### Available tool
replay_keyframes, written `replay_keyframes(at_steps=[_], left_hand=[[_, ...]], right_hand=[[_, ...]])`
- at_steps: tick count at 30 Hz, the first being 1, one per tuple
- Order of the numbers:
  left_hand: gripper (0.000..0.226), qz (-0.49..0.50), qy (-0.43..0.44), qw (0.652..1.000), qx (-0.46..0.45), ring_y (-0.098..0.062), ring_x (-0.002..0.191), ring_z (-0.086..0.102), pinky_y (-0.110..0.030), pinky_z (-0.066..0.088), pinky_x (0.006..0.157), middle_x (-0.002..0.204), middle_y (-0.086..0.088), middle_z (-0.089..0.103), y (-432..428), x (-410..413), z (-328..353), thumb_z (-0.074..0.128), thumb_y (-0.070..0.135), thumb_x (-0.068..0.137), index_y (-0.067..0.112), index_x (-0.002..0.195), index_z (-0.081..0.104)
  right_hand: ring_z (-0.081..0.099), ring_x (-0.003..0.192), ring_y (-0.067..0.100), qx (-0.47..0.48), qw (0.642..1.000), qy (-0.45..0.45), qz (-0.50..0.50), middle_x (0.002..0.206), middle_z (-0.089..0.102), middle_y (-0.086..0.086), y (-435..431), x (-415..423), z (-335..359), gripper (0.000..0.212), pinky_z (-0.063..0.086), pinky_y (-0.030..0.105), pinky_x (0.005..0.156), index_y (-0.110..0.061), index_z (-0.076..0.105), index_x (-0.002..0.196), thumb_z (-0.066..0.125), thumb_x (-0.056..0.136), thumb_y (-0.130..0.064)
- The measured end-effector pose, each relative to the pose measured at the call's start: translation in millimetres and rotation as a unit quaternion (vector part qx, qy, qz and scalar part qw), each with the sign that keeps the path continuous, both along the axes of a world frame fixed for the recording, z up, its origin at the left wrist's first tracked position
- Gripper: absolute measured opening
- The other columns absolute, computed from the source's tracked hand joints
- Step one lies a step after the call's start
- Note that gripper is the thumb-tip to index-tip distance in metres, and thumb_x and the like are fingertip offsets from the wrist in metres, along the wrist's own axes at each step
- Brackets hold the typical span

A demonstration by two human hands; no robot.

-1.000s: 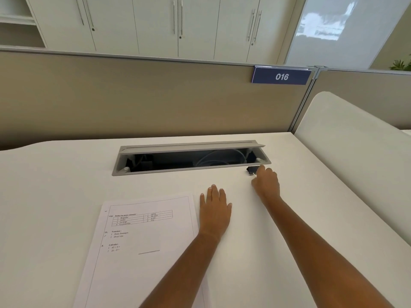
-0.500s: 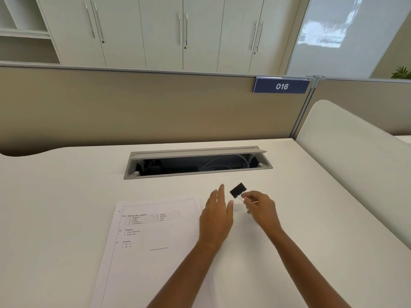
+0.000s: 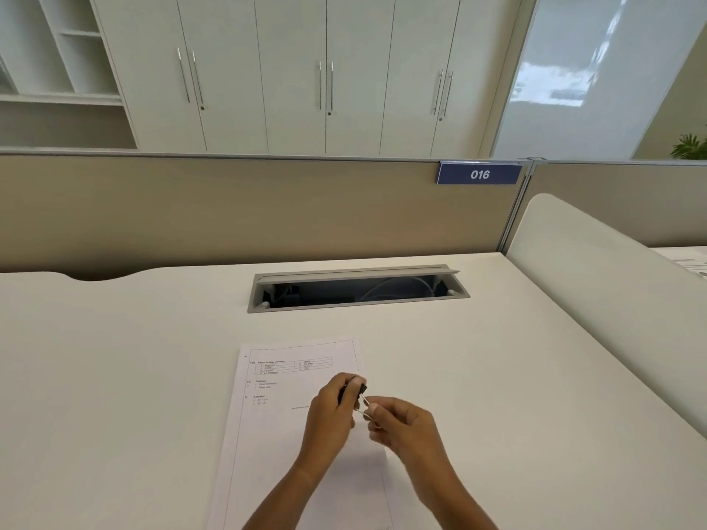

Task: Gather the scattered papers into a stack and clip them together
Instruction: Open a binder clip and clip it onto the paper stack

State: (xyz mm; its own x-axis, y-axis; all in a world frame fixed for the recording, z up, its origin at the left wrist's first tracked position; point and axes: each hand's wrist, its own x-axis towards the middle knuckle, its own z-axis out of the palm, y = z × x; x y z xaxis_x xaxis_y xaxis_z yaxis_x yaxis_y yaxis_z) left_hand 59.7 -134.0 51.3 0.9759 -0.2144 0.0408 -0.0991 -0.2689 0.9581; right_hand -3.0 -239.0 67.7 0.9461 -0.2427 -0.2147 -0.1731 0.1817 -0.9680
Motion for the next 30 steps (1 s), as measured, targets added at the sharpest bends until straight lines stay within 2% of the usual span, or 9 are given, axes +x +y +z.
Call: replay_keyframes(at_steps=[3, 6, 10, 13, 21, 26, 30], left_hand=[[0.025, 0.061, 0.088, 0.991, -0.083, -0.010, 0.052, 0.040, -0.009, 0.030, 0.037, 0.066, 0.001, 0.048, 14.2, -12.2, -0.1, 0.037, 0.016, 0.097, 0.013, 0.088, 0.061], [0.029, 0.101, 0.144, 0.976, -0.127, -0.011, 0.051, 0.034, -0.013, 0.028, 0.037, 0.066, -0.002, 0.042, 25.5, -23.7, -1.9, 0.033, 0.017, 0.098, 0.016, 0.085, 0.059], [0.029, 0.133, 0.139, 0.972, -0.136, -0.013, 0.052, 0.034, -0.018, 0.028, 0.041, 0.068, -0.004, 0.041, 37.0, -36.7, -3.1, 0.031, 0.017, 0.099, 0.012, 0.090, 0.059], [0.028, 0.145, 0.132, 0.969, -0.147, -0.013, 0.053, 0.033, -0.019, 0.027, 0.043, 0.068, -0.004, 0.040, 44.0, -44.3, 2.5, 0.031, 0.017, 0.099, 0.011, 0.091, 0.057], [0.029, 0.146, 0.171, 0.942, -0.249, -0.012, 0.054, 0.034, -0.018, 0.029, 0.044, 0.069, -0.002, 0.041, 61.0, -47.8, 17.8, 0.032, 0.019, 0.100, 0.015, 0.089, 0.058], [0.030, 0.117, 0.224, 0.905, -0.341, -0.013, 0.051, 0.034, -0.015, 0.032, 0.039, 0.068, -0.003, 0.041, 67.1, -48.2, 27.1, 0.033, 0.020, 0.099, 0.016, 0.084, 0.059], [0.029, 0.098, 0.259, 0.871, -0.406, -0.005, 0.034, 0.039, -0.013, 0.033, 0.032, 0.067, -0.003, 0.041, 68.2, -46.4, 31.8, 0.034, 0.020, 0.099, 0.014, 0.086, 0.060]], right_hand=[[0.069, 0.074, 0.016, 0.125, 0.992, 0.022, -0.013, 0.077, 0.074, 0.007, 19.4, -12.8, -3.3, 0.014, 0.057, 0.018, 0.064, -0.002, 0.070, 0.091, 0.059, 0.086, -0.009], [0.069, 0.071, 0.019, 0.152, 0.987, 0.030, -0.031, 0.075, 0.073, 0.012, 35.8, -21.4, -4.6, 0.016, 0.057, 0.018, 0.061, 0.003, 0.071, 0.087, 0.057, 0.087, -0.006], [0.066, 0.059, 0.015, 0.083, 0.996, 0.022, -0.035, 0.066, 0.071, 0.010, 49.2, -27.6, 2.4, 0.018, 0.055, 0.018, 0.055, -0.003, 0.072, 0.073, 0.059, 0.086, -0.004], [0.065, 0.059, 0.015, 0.020, 0.999, 0.010, -0.026, 0.065, 0.071, 0.009, 55.3, -29.6, 9.3, 0.020, 0.055, 0.020, 0.059, -0.008, 0.073, 0.066, 0.062, 0.083, -0.006], [0.065, 0.064, 0.014, -0.024, 0.999, -0.016, 0.038, 0.068, 0.069, 0.008, 65.6, -27.9, 32.0, 0.021, 0.055, 0.020, 0.062, -0.004, 0.072, 0.071, 0.057, 0.085, -0.005], [0.064, 0.062, 0.013, -0.075, 0.996, -0.015, 0.052, 0.065, 0.069, 0.006, 67.0, -19.4, 41.8, 0.018, 0.055, 0.020, 0.062, -0.004, 0.071, 0.072, 0.057, 0.084, -0.006], [0.062, 0.059, 0.012, -0.101, 0.993, -0.021, 0.050, 0.064, 0.068, 0.005, 64.4, -14.6, 46.3, 0.015, 0.054, 0.020, 0.060, -0.005, 0.068, 0.069, 0.060, 0.082, -0.007]])
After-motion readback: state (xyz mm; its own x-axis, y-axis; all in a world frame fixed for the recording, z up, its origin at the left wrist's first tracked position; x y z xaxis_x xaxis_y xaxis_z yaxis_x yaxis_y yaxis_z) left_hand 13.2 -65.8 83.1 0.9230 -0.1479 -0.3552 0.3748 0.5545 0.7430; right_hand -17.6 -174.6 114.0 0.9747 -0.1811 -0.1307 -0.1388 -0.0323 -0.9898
